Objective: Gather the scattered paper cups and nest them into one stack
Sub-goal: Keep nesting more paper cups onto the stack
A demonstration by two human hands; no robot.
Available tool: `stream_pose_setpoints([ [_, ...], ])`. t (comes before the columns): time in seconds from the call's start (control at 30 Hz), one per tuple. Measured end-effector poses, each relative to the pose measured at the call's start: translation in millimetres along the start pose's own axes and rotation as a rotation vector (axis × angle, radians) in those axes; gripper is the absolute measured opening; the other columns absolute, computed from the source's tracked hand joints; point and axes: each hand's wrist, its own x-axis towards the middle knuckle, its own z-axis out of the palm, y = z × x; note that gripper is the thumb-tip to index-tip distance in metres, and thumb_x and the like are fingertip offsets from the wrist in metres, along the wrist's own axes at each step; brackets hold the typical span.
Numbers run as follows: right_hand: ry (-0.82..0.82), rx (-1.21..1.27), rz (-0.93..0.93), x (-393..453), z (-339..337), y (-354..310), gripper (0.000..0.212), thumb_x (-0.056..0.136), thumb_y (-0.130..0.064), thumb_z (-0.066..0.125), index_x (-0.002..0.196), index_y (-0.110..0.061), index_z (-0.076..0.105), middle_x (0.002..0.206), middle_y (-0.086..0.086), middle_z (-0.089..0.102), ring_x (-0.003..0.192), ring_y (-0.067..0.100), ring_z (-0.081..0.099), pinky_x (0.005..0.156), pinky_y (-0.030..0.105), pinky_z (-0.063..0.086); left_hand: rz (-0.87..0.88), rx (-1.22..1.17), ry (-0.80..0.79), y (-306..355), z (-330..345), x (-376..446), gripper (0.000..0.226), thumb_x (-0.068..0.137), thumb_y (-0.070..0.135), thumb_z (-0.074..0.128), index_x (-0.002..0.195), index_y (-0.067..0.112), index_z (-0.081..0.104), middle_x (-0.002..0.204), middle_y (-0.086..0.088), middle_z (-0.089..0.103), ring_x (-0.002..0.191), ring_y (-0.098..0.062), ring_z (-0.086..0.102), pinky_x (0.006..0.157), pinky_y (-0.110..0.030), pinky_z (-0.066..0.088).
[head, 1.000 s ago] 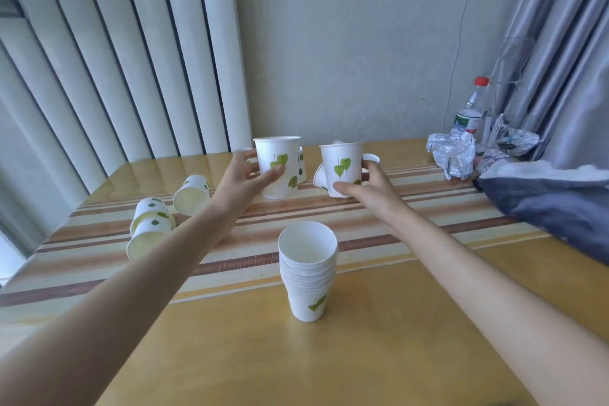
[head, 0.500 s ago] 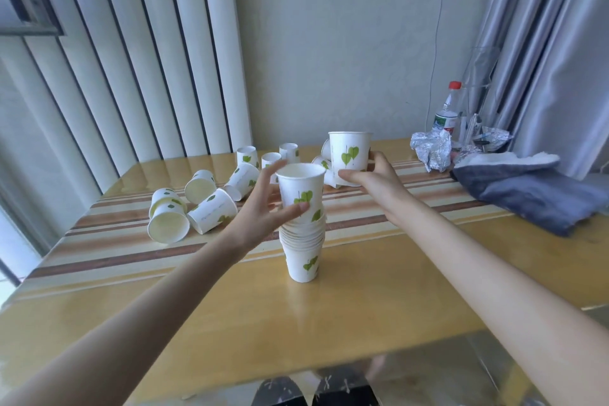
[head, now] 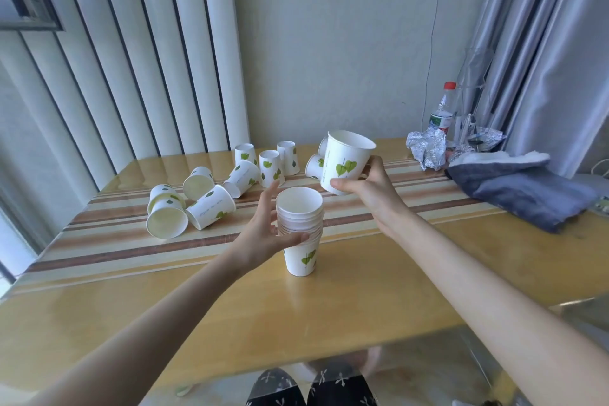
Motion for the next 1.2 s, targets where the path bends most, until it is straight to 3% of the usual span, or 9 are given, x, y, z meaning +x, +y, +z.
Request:
stream_pose_setpoints([
  [0.07,-0.055,0.019,-0.038,-3,7,-6,0.046,0.076,-0.002,0.071,0.109,-0.016,0.043,0.100,-0.005,0.057,0.095,0.007,0.055,0.074,0.017,0.044,-0.009,-0.001,0.015,-4,0,2,0.099,0.074,0.014,0.078,0.146,0.025,0.011,0.144,0.000,0.036,0.128,-0.017,0.043,0.083,-0.011,0.049],
  [0.27,-0.247,-0.073,-0.043,-12,32,0,0.061,0.074,-0.007,0.075,0.126,-0.010,0.044,0.121,0.004,0.060,0.107,0.010,0.056,0.088,0.023,0.047,-0.057,-0.047,0.027,-14,-2,5,0.106,0.067,0.026,0.082,0.147,0.025,0.012,0.144,0.000,0.042,0.132,-0.014,0.042,0.104,-0.041,0.045],
  [0.43,-0.227,-0.154,0.021,-14,39,18,0.075,0.062,-0.031,0.079,0.126,-0.021,0.043,0.130,0.000,0.052,0.122,0.014,0.049,0.102,0.043,0.044,-0.038,-0.079,0.035,-14,0,4,0.095,0.071,0.017,0.080,0.144,0.022,0.020,0.140,-0.001,0.046,0.130,-0.014,0.045,0.102,-0.040,0.047],
  [0.57,-0.318,-0.139,0.052,-18,34,23,0.079,0.062,-0.037,0.080,0.130,-0.029,0.040,0.139,-0.007,0.043,0.131,0.012,0.040,0.108,0.037,0.036,-0.039,-0.094,0.039,-14,-1,3,0.093,0.072,0.014,0.079,0.143,0.021,0.021,0.141,-0.002,0.044,0.132,-0.015,0.043,0.099,-0.035,0.048],
  [0.73,-0.368,-0.147,0.079,-25,29,34,0.099,0.068,-0.027,0.081,0.144,-0.031,0.017,0.143,-0.008,0.035,0.131,0.012,0.038,0.108,0.035,0.037,-0.102,-0.020,0.017,-20,-1,-1,0.104,0.069,0.020,0.081,0.147,0.022,0.012,0.142,0.004,0.039,0.129,-0.015,0.045,0.101,-0.033,0.043],
  [0.83,-0.365,-0.181,0.094,-32,32,46,0.100,0.072,-0.020,0.079,0.145,-0.032,0.012,0.133,-0.006,0.043,0.126,0.016,0.046,0.106,0.034,0.039,-0.147,0.108,-0.004,-31,0,-4,0.098,0.067,0.027,0.083,0.143,0.020,0.021,0.136,0.003,0.046,0.127,-0.017,0.046,0.102,-0.036,0.042],
  [0.93,-0.341,-0.194,0.075,-36,36,56,0.089,0.076,-0.011,0.074,0.143,-0.026,0.018,0.121,-0.008,0.050,0.117,0.016,0.052,0.099,0.030,0.043,-0.131,0.184,0.037,-36,6,-2,0.085,0.068,0.030,0.081,0.138,0.019,0.034,0.129,0.001,0.055,0.123,-0.017,0.050,0.102,-0.041,0.044],
  [1.03,-0.283,-0.191,0.044,-31,36,62,0.079,0.076,-0.009,0.073,0.138,-0.023,0.027,0.126,-0.002,0.049,0.111,0.012,0.051,0.090,0.024,0.044,-0.118,0.163,0.047,-35,9,5,0.077,0.070,0.023,0.080,0.135,0.017,0.039,0.123,0.002,0.057,0.117,-0.019,0.056,0.098,-0.040,0.048],
  [1.2,-0.232,-0.159,0.041,-6,30,63,0.078,0.075,-0.008,0.074,0.137,-0.026,0.029,0.116,-0.011,0.051,0.115,0.016,0.052,0.084,0.023,0.045,-0.107,0.164,0.024,-30,9,35,0.083,0.065,0.031,0.081,0.136,0.017,0.039,0.127,0.000,0.058,0.117,-0.019,0.056,0.099,-0.042,0.047],
])
